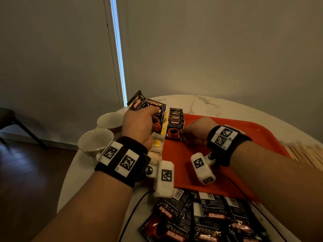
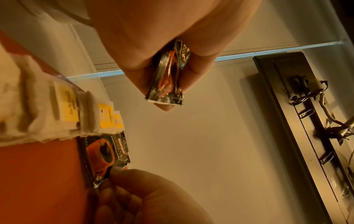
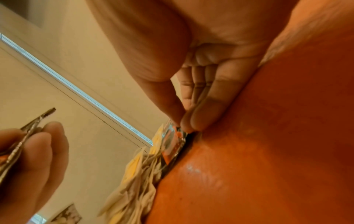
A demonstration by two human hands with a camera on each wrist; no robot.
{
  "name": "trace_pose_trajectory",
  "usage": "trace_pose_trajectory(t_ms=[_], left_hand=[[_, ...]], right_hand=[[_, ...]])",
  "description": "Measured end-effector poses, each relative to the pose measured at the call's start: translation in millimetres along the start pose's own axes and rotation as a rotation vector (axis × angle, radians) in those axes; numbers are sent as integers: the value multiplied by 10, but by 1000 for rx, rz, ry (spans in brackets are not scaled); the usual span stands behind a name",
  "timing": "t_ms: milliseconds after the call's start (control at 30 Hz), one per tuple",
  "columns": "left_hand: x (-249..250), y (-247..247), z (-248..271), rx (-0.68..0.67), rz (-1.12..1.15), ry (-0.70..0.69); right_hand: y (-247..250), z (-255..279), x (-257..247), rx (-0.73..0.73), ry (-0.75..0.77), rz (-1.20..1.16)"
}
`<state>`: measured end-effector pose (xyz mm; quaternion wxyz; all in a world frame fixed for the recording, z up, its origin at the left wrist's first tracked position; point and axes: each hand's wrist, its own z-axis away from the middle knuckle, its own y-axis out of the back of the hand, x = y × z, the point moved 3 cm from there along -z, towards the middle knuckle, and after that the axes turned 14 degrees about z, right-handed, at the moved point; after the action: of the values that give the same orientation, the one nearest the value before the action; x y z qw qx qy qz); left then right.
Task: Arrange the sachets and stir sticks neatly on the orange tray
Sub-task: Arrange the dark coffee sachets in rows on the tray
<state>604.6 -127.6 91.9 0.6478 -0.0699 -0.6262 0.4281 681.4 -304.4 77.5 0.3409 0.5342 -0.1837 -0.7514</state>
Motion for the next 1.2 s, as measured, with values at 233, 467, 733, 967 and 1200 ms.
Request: trace_pose_trajectory(t_ms=[233,467,733,967,1200], left_hand=[[0,11,-7,-10,-36,-4],[-38,-8,14,-44,-53,-7],[-155,-158,167,-258,-164,10],[-204,-197,249,-378,-257,69],[-179,-210,269,-405,-326,36]], right_hand=[[-7,-35,7,33,-12,34],[22,8,70,13,27,-183],[36,575,76,-228,430,-479],[44,544,179,-162,401,-643],[78,500,174,-87,383,-757]])
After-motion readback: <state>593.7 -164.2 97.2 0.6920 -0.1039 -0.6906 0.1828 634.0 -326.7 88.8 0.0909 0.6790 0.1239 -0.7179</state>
